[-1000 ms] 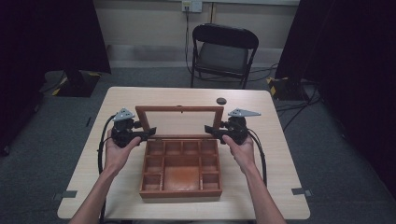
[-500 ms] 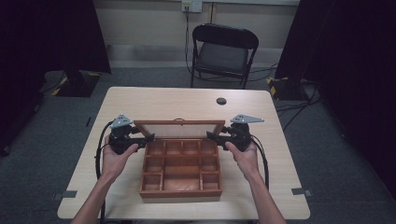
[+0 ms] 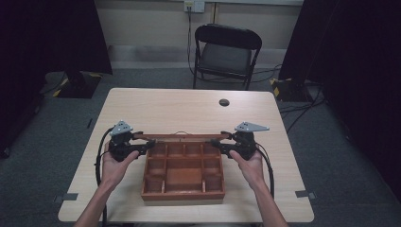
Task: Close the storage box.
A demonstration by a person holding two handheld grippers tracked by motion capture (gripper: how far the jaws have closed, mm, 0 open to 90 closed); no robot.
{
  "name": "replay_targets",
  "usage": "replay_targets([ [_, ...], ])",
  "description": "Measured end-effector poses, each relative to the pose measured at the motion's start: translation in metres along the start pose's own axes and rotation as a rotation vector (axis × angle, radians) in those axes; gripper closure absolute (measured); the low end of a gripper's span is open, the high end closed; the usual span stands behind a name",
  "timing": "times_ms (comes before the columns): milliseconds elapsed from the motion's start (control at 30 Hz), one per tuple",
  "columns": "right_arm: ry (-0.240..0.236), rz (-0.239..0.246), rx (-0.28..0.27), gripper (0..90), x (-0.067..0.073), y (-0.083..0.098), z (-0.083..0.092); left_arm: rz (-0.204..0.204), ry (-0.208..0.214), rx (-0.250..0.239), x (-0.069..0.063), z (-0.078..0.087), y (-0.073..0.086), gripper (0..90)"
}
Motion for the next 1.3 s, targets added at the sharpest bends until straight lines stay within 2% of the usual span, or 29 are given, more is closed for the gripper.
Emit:
replay_targets([
  [67, 0.005, 0.013, 0.004, 37.7, 0.001, 0.001, 0.001, 0.006, 0.003, -0.005, 0.000, 0.001, 0.001, 31.6],
  [267, 0.012, -0.025, 0.006, 32.5, -0.003, 0.006, 0.005, -0.002, 0.008, 0.012, -0.001, 0.001, 0.004, 30.4],
  [600, 0.012, -0.040, 0.017, 31.0, -0.001, 0.014, 0.012, -0.013, 0.012, 0.030, -0.004, 0.000, 0.012, 30.5],
  [667, 0.009, -0.048, 0.015, 30.7, -0.001, 0.016, 0.012, 0.004, 0.019, 0.022, -0.005, -0.001, 0.013, 30.6],
  [867, 0.014, -0.035, 0.029, 31.1, 0.001, 0.021, 0.015, -0.008, 0.020, 0.029, -0.008, 0.004, 0.017, 31.3],
  [1100, 0.020, -0.020, 0.024, 31.4, 0.005, 0.021, 0.024, -0.028, 0.032, -0.007, -0.017, 0.026, 0.013, 31.3],
  [1200, 0.016, -0.013, 0.030, 31.4, 0.008, 0.022, 0.028, -0.028, 0.045, -0.008, -0.022, 0.031, 0.015, 31.4],
  [1300, 0.007, -0.012, 0.042, 31.2, 0.011, 0.027, 0.031, -0.051, 0.060, 0.008, -0.028, 0.033, 0.019, 31.3],
])
Point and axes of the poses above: each handheld gripper's, and its own axes: z roughly backward along the jaws, y roughly out of its underside, x roughly to its left, the point moved 10 cm from there along -z, roughly forward along the jaws, and after that the axes turned 8 degrees about -x, right-handed, at the moved point
